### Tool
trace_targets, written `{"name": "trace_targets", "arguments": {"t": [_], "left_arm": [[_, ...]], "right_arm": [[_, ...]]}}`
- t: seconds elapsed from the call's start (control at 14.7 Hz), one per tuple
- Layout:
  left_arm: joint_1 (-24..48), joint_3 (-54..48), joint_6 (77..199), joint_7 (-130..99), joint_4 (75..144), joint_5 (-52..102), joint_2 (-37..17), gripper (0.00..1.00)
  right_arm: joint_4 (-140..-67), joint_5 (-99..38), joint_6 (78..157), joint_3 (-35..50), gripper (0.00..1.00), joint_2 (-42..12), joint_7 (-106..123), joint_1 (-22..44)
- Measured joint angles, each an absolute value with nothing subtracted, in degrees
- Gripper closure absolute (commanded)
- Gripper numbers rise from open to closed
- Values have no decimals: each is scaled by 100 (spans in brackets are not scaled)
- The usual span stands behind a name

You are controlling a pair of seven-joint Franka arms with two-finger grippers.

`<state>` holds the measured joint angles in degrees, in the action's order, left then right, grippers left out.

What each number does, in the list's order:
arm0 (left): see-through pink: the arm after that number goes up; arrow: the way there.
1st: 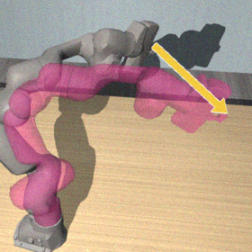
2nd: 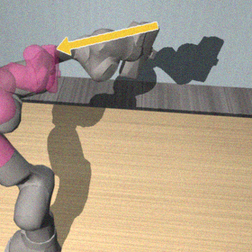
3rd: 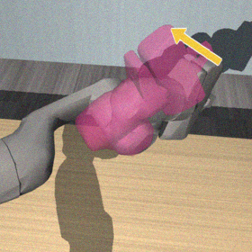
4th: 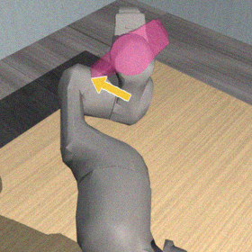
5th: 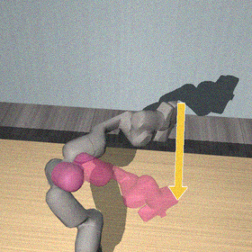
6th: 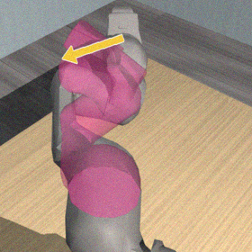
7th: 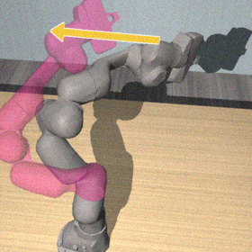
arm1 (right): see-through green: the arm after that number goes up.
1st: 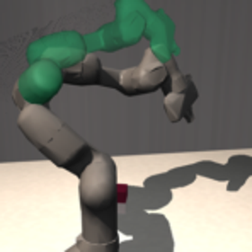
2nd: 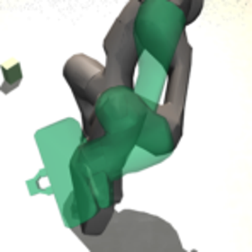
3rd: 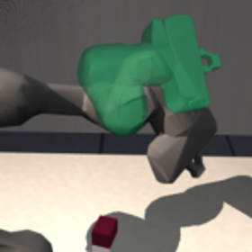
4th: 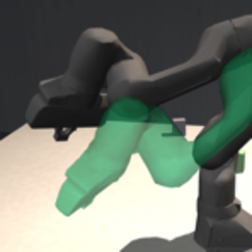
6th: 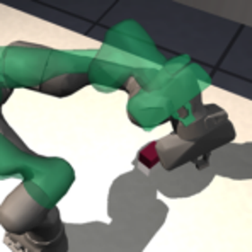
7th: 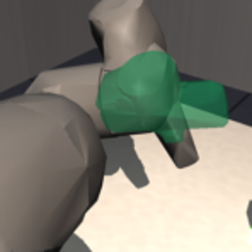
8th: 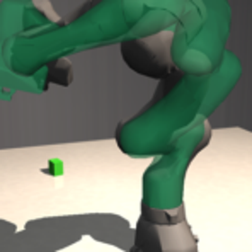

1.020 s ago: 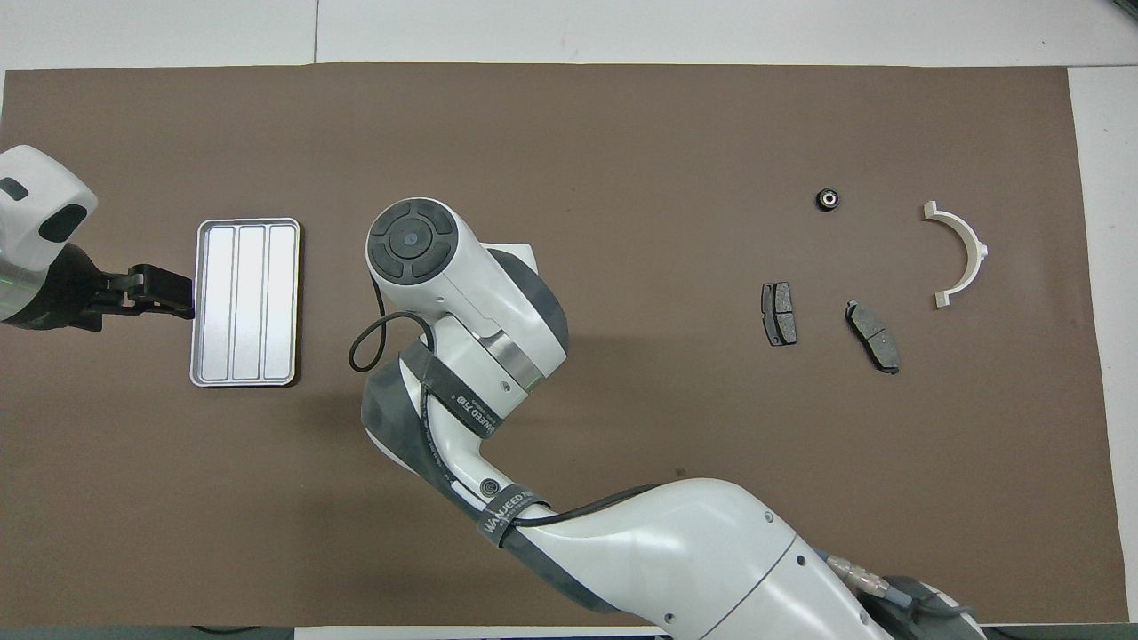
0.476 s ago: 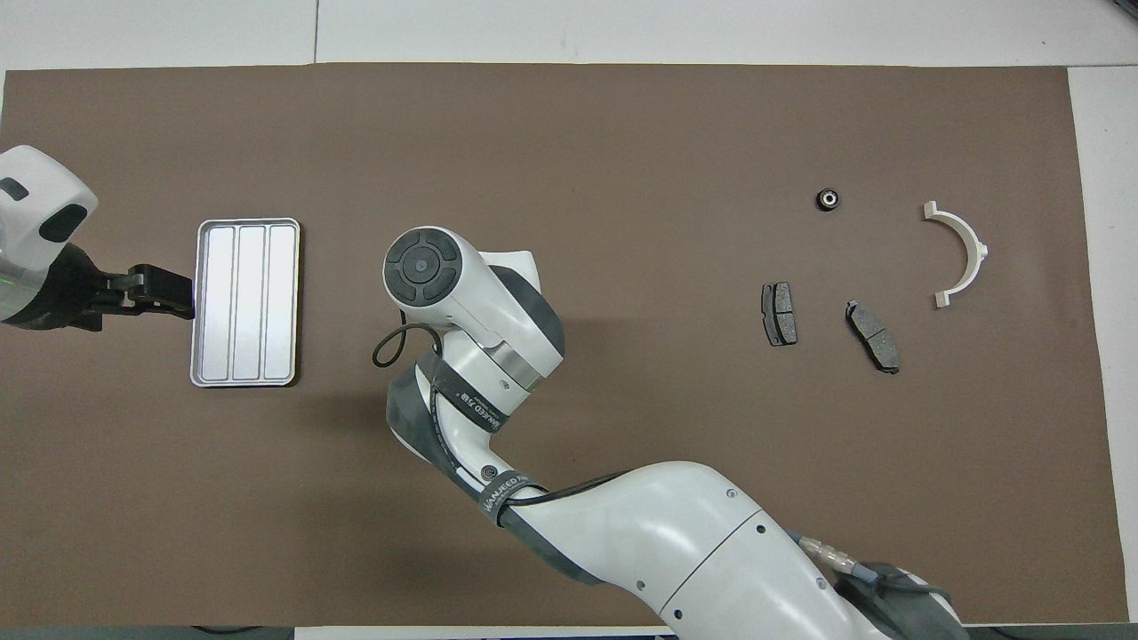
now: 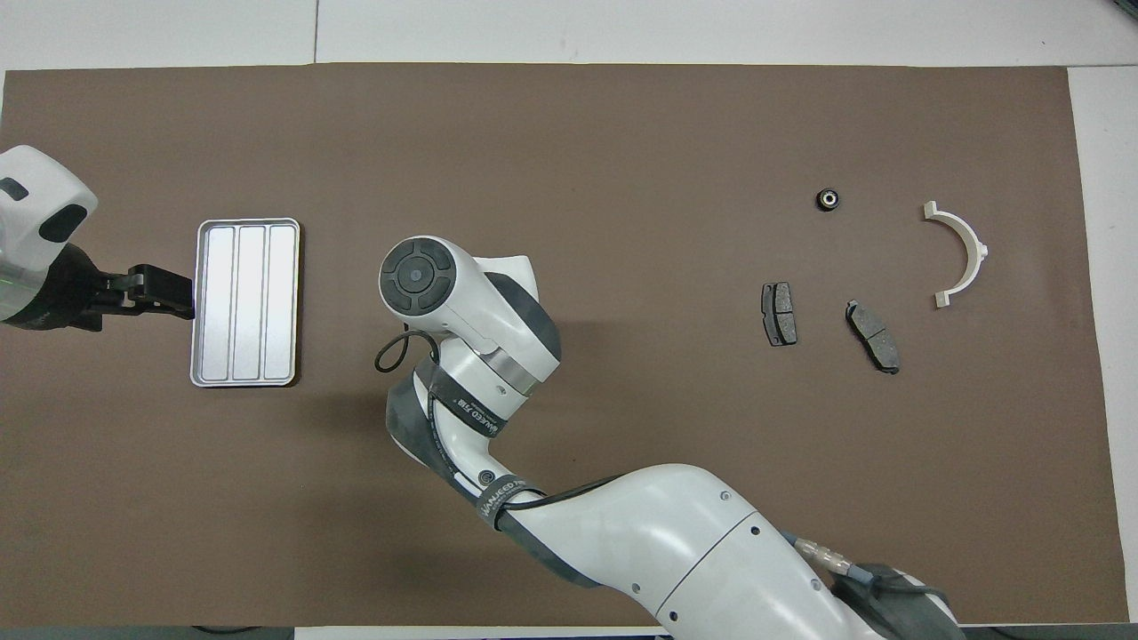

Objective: Pick bearing gear from pile to tray

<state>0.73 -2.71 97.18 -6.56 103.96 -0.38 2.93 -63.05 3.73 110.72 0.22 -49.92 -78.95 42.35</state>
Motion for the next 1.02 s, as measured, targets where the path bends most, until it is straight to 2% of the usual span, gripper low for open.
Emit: {"name": "trace_targets", "arguments": {"t": [0.2, 0.34, 0.54, 0.68, 0.82, 1.02], "left_arm": [[73, -271, 9718, -656, 10396, -38, 293, 0], [73, -273, 9718, -656, 10396, -38, 293, 0], [87, -366, 9796, -683, 10392, -24, 295, 0], [308, -552, 10026, -1272, 10394, 63, 292, 0], [945, -631, 10246, -2363, 10402, 165, 208, 0], [2060, -675, 10984, -3965, 10405, 165, -346, 0]], "right_arm": [[-5961, 375, 10444, -30, 0, -4951, -7857, 4060], [-5579, 369, 9929, 49, 0, -4714, -7245, 3636], [-5403, 306, 8997, 438, 0, -3923, -5251, 2335], [-5426, 286, 8663, 550, 0, -3593, -3603, 1436], [-5616, 280, 8754, 564, 0, -3563, -2269, 755], [-6641, 281, 9949, 571, 0, -3530, -1170, 17]]}}
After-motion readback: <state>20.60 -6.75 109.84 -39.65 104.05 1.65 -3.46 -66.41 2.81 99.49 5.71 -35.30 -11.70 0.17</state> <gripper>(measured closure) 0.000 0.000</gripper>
